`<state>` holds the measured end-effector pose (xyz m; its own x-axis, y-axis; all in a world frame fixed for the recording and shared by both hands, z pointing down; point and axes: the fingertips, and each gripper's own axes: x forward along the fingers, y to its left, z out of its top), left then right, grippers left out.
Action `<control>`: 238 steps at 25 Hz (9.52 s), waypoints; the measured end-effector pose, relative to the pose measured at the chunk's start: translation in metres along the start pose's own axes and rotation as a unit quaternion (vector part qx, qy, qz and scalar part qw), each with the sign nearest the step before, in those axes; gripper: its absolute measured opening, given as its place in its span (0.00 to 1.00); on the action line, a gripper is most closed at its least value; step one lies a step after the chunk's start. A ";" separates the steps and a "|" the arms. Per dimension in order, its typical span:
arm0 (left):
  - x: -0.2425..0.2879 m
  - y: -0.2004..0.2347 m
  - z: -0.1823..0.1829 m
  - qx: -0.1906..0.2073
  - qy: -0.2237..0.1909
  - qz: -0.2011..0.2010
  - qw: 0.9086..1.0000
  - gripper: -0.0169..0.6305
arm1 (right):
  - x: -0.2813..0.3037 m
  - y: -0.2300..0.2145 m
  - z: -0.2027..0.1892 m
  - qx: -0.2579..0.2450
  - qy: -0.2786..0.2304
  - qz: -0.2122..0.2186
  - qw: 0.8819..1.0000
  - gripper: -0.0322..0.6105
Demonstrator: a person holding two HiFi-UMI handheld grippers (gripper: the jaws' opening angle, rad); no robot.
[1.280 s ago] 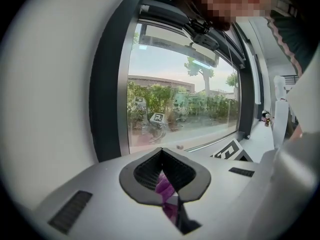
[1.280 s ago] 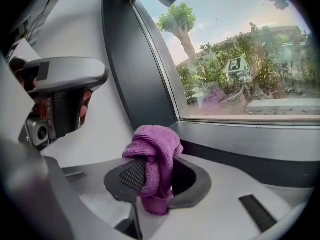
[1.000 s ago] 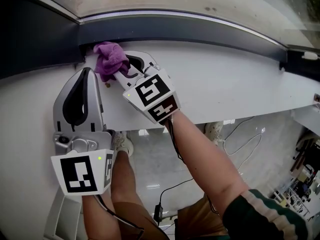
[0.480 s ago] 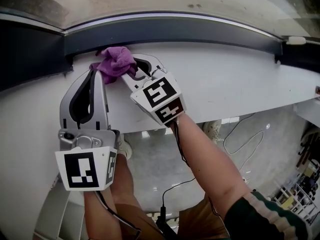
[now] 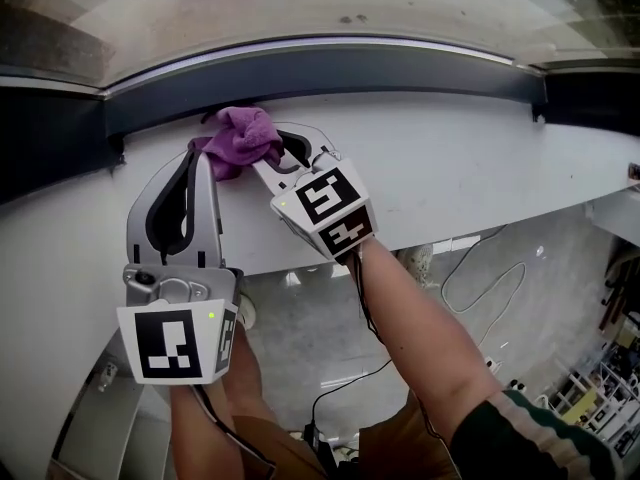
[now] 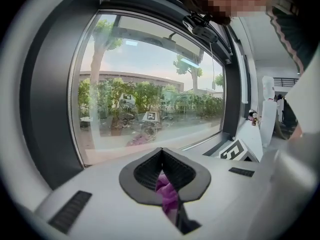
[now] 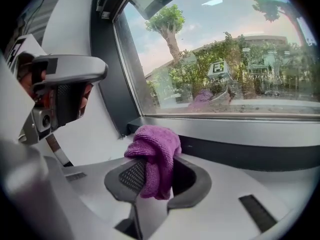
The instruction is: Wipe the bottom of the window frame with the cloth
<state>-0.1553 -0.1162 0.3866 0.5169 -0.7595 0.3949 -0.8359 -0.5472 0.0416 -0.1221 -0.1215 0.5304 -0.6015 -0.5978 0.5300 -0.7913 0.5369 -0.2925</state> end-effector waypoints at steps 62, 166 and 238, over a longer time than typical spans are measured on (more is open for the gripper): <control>0.146 -0.293 0.020 0.039 0.013 -0.145 0.989 0.04 | -0.235 -0.244 -0.061 0.047 -0.008 -0.148 0.988 0.22; 0.162 -0.540 -0.079 0.107 0.087 -0.297 0.945 0.04 | -0.471 -0.295 -0.252 0.147 0.021 -0.343 0.927 0.22; -0.036 -0.170 -0.113 -0.016 0.080 -0.088 0.993 0.04 | -0.211 -0.007 -0.175 0.010 0.116 -0.143 0.983 0.22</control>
<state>-0.0531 0.0437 0.4686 0.6215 -0.5868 0.5190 -0.7423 -0.6529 0.1508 0.0296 0.1054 0.5598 -0.3156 -0.5689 0.7595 -0.9276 0.3534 -0.1208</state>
